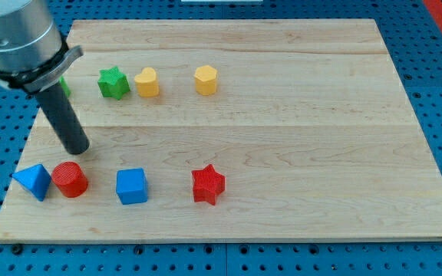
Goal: Push the red circle down a bit
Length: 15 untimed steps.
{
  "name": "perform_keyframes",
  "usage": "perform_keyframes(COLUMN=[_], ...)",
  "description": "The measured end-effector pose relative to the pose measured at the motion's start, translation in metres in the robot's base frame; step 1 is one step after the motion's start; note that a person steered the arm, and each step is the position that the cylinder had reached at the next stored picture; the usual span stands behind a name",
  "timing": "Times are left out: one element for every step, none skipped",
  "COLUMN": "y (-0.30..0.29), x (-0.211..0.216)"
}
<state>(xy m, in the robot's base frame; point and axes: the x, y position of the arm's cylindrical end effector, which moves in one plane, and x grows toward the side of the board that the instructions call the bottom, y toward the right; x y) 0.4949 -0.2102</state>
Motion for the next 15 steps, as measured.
perform_keyframes(y=[0.0,0.0,0.0,-0.002,-0.004,-0.004,-0.004,-0.006,-0.01,-0.013,-0.017,-0.017,-0.017,-0.011,-0.008], x=[0.012,0.014,0.014,0.014,0.014,0.014,0.014,0.018,0.018,0.019,0.019,0.019,0.02,0.02,0.021])
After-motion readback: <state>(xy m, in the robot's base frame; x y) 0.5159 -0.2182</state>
